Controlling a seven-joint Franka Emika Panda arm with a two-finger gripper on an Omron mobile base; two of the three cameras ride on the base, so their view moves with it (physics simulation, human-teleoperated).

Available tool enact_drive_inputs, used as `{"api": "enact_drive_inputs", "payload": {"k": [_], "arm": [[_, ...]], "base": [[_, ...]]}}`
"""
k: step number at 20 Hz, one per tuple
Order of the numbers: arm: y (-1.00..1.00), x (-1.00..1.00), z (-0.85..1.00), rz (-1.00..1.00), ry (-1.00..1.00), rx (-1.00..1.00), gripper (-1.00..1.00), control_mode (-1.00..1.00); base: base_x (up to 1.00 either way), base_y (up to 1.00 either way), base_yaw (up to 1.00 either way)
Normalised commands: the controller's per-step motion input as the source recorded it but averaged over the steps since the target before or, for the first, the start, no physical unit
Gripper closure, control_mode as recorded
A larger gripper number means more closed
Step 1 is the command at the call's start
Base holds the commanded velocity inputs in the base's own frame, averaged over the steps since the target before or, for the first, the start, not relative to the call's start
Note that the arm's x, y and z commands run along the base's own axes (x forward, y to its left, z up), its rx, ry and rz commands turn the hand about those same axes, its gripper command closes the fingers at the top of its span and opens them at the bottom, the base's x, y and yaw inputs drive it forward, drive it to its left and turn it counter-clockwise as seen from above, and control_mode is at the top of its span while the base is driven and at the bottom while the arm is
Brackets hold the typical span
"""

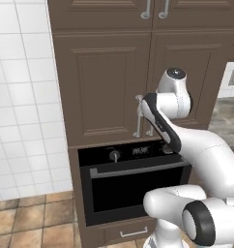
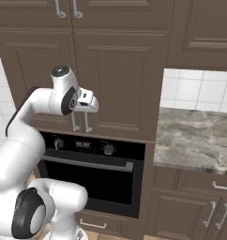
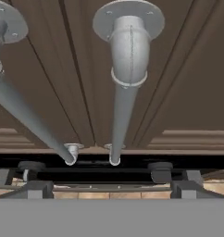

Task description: Open the cabinet. Pick the sponge and place it next to the sink. Then close the cabinet.

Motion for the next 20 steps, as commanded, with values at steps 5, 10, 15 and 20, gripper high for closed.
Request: {"api": "enact_drive_inputs", "payload": {"k": [5,10,15,20], "arm": [[0.00,0.00,-0.52,-0.03,-0.17,0.00,-1.00,-1.00],[0.00,0.00,-0.28,0.00,-0.19,0.02,-1.00,-1.00],[-0.12,0.17,-0.01,0.00,-0.02,0.02,-1.00,-1.00],[-0.12,0.18,0.00,0.00,0.00,0.03,-1.00,-1.00]], "base": [[0.00,0.00,0.00],[0.00,0.00,0.00],[0.00,0.00,0.00],[0.00,0.00,0.00]]}}
